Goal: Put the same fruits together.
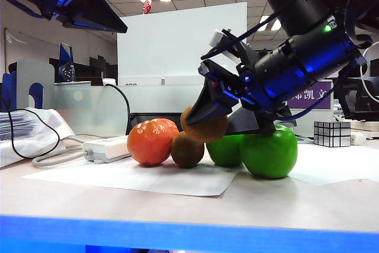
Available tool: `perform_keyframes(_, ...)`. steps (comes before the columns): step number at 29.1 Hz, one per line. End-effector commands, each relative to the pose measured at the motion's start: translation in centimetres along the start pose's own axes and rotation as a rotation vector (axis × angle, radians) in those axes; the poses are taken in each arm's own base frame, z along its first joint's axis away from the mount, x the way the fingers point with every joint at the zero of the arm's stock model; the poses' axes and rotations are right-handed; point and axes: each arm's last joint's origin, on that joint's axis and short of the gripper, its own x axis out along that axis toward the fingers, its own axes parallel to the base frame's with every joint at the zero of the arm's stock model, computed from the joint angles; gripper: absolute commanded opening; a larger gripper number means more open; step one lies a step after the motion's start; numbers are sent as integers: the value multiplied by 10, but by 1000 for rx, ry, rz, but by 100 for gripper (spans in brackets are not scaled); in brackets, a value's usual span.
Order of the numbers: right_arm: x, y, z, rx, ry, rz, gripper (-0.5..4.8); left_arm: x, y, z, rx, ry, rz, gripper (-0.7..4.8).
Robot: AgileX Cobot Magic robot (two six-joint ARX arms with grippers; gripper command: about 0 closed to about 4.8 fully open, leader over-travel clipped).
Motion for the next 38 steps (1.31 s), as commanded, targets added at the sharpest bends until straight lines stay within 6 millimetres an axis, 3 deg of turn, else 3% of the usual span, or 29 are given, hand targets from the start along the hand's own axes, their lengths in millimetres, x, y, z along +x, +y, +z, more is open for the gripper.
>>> perform_keyframes(1,0,1,3,-9,-20,5,230,-1,1,3,6,-16,4,-4)
perform_keyframes(4,0,1,3,-10,-20,5,237,-1,1,3,6,-16,4,-4)
perform_keyframes(9,0,1,3,-10,-19,1,346,-1,1,3,6,-16,4,-4)
perform_keyframes(22,0,0,3,-10,-31,-40,347,-1,0,2,1,-8,2,-4)
perform_keyframes(24,0,0,4,-11,-36,-38,368,-1,0,2,0,-6,2,-4)
perform_keyframes(26,0,0,5,-3,-45,-35,427,-1,0,2,0,-6,2,-4)
perform_keyframes(38,-3,5,19,-3,-181,12,431,-2,5,-1,-7,43,161,-4)
